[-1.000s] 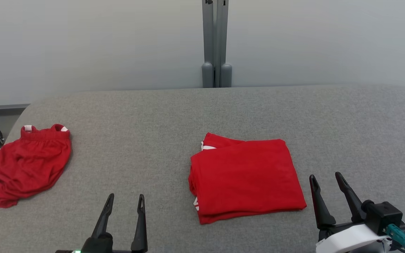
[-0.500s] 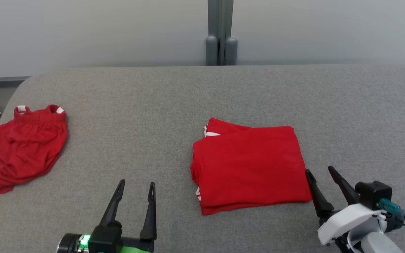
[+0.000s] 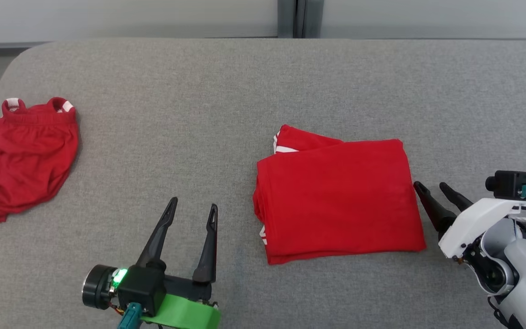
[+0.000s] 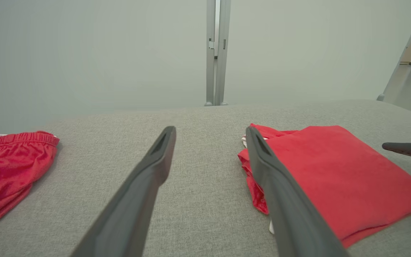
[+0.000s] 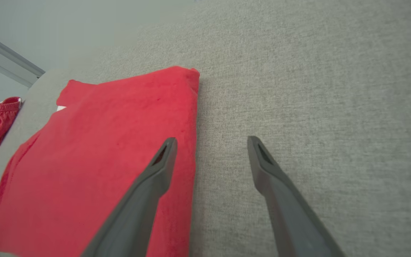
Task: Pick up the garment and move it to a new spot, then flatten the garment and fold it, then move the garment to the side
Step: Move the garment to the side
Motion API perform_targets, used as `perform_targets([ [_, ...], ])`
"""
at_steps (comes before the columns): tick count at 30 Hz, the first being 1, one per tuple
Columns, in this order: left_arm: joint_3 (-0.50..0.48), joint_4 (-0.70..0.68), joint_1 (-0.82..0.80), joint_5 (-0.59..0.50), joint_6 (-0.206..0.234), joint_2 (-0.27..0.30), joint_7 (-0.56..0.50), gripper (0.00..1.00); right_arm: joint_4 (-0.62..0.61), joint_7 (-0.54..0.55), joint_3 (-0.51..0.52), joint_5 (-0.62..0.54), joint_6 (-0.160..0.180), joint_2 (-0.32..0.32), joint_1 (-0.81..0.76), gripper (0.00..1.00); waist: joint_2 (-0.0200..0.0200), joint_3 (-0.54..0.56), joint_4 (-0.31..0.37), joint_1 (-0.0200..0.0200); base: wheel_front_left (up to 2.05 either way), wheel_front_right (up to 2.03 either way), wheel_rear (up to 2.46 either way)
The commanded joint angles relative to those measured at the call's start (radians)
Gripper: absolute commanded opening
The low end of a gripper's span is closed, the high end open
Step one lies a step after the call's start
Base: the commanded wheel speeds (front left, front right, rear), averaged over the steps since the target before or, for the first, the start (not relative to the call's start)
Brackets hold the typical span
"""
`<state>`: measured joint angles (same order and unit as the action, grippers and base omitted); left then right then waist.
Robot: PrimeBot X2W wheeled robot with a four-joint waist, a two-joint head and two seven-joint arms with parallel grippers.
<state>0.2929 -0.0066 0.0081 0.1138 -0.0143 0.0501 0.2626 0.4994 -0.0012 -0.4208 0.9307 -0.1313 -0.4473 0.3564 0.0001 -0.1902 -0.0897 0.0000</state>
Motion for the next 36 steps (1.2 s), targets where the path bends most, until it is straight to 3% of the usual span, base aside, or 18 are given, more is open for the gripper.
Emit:
perform_targets([
  [1,0.004,-0.002,-0.022,0.01,-0.004,0.001,0.003,1.0,0.007,0.009,-0.018,0.018,0.001,-0.008,0.02,1.0,-0.0001,-0.056,-0.023,0.0,0.0,0.0,0.0],
  [7,0.014,0.007,-0.046,0.02,-0.007,0.001,0.003,1.0,-0.013,0.074,-0.112,0.124,0.001,-0.007,0.026,1.0,-0.0001,-0.09,-0.028,0.0,0.0,0.0,0.0],
  [8,0.015,0.007,-0.048,0.019,-0.006,0.001,0.003,1.0,-0.018,0.083,-0.129,0.134,0.001,-0.014,0.026,0.88,-0.0001,-0.095,-0.026,0.0,0.0,0.0,0.0],
  [9,0.017,0.008,-0.052,0.017,-0.006,0.001,0.003,1.0,-0.024,0.08,-0.143,0.141,0.001,-0.022,0.03,0.41,-0.0001,-0.1,-0.024,0.0,0.0,0.0,0.0],
  [10,0.017,0.006,-0.055,0.014,-0.007,0.001,0.003,1.0,-0.029,0.069,-0.152,0.142,0.002,-0.031,0.035,0.29,-0.0001,-0.105,-0.021,0.0,0.0,0.0,0.0],
  [11,0.017,0.004,-0.058,0.011,-0.007,0.001,0.003,1.0,-0.035,0.052,-0.161,0.133,0.002,-0.045,0.046,0.0,-0.0001,-0.112,-0.017,0.0,0.0,0.0,0.0],
  [22,0.012,-0.042,-0.13,-0.05,-0.041,0.001,0.003,1.0,0.003,-0.115,-0.147,0.018,0.002,-0.244,0.229,0.0,-0.0001,-0.292,0.065,0.0,0.0,0.0,0.0],
  [29,0.008,-0.164,-0.201,-0.079,-0.061,0.009,0.002,1.0,0.061,-0.186,-0.057,-0.043,0.002,-0.411,0.315,0.0,-0.0001,-0.421,0.128,0.0,0.0,0.0,0.0],
  [36,0.018,-0.315,-0.251,-0.049,-0.069,0.005,0.002,1.0,0.126,-0.224,0.064,-0.104,0.002,-0.508,0.383,0.0,-0.0001,-0.499,0.169,0.0,0.0,0.0,0.0],
])
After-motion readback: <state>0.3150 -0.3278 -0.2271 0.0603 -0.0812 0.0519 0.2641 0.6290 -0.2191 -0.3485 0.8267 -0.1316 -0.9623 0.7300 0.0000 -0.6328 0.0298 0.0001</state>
